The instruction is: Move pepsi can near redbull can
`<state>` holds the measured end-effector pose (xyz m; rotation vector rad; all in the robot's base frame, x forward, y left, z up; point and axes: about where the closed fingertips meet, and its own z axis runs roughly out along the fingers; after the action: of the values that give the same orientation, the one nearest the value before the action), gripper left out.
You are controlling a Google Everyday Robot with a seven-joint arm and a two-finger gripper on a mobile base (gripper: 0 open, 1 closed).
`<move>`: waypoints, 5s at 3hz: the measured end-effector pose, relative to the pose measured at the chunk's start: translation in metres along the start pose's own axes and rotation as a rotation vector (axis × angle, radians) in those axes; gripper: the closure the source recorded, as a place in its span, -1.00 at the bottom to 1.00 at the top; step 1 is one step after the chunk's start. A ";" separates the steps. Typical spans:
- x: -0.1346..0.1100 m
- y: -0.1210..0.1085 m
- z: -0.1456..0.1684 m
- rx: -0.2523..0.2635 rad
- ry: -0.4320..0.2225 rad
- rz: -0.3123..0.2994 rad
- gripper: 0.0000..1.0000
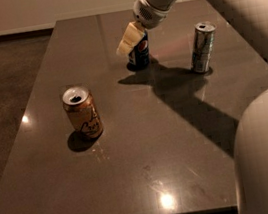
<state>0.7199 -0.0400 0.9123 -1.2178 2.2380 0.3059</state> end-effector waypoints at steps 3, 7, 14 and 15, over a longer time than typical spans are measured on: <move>0.008 -0.013 -0.020 0.041 0.029 -0.032 0.73; 0.061 -0.052 -0.049 0.079 0.083 0.042 1.00; 0.099 -0.072 -0.073 0.115 0.074 0.128 -1.00; 0.095 -0.065 -0.075 0.079 0.063 0.104 -1.00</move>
Offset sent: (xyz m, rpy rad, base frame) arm -0.0001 -0.0219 0.0168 -0.0481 -0.0367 0.0004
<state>0.7058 -0.1761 0.9222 -1.0861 2.3497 0.2197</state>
